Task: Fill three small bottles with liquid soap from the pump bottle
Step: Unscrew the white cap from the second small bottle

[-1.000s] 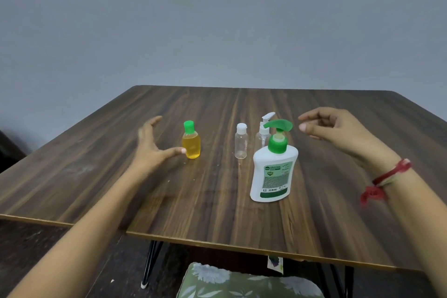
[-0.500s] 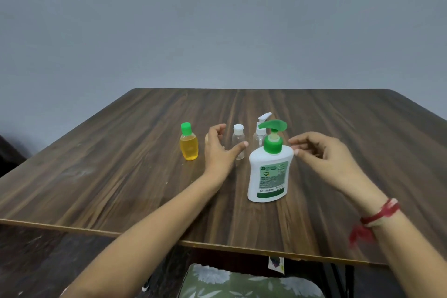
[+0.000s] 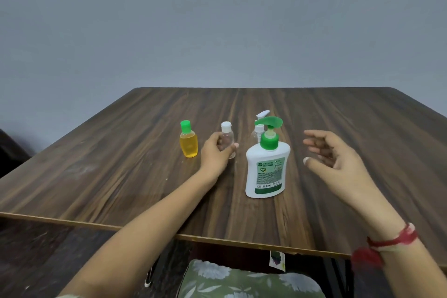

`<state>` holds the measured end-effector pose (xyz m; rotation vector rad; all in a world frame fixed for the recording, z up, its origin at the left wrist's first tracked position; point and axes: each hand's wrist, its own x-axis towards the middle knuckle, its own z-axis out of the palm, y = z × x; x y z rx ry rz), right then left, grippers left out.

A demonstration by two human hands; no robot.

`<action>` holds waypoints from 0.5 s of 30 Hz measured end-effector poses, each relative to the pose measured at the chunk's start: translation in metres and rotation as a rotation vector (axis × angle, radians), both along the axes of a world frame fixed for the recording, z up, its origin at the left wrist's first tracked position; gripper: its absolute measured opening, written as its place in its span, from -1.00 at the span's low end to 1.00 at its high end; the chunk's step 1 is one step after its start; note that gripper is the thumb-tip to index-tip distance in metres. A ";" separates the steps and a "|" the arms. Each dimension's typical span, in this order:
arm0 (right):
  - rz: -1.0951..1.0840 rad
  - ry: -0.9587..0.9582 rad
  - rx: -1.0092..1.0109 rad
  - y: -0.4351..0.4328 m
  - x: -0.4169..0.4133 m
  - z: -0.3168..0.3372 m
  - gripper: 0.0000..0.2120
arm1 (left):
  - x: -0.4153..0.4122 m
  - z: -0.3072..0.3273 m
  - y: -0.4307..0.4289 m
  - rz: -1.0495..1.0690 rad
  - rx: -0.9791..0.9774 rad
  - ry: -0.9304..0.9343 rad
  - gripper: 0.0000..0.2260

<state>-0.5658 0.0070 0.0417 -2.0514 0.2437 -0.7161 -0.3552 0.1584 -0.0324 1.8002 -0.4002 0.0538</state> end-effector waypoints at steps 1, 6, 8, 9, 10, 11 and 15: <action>0.002 -0.059 0.033 0.007 -0.005 0.003 -0.61 | -0.007 0.001 0.012 -0.013 -0.025 -0.008 -0.78; 0.204 -0.199 0.167 0.065 -0.014 0.015 -0.78 | -0.053 0.007 0.077 -0.059 -0.082 -0.025 -0.71; 0.314 -0.110 0.189 0.092 -0.001 0.010 -0.81 | -0.072 0.010 0.092 -0.081 -0.118 -0.045 -0.66; 0.331 -0.074 0.142 0.103 0.008 0.005 -0.78 | -0.079 0.010 0.097 -0.089 -0.125 -0.058 -0.65; 0.312 -0.061 0.063 0.112 0.018 0.000 -0.74 | -0.085 0.011 0.101 -0.098 -0.126 -0.080 -0.66; 0.281 -0.059 -0.015 0.119 0.029 -0.005 -0.68 | -0.090 0.013 0.103 -0.110 -0.122 -0.111 -0.71; 0.177 -0.030 -0.234 0.134 0.063 0.000 -0.59 | -0.096 0.022 0.106 -0.084 -0.076 -0.218 -0.80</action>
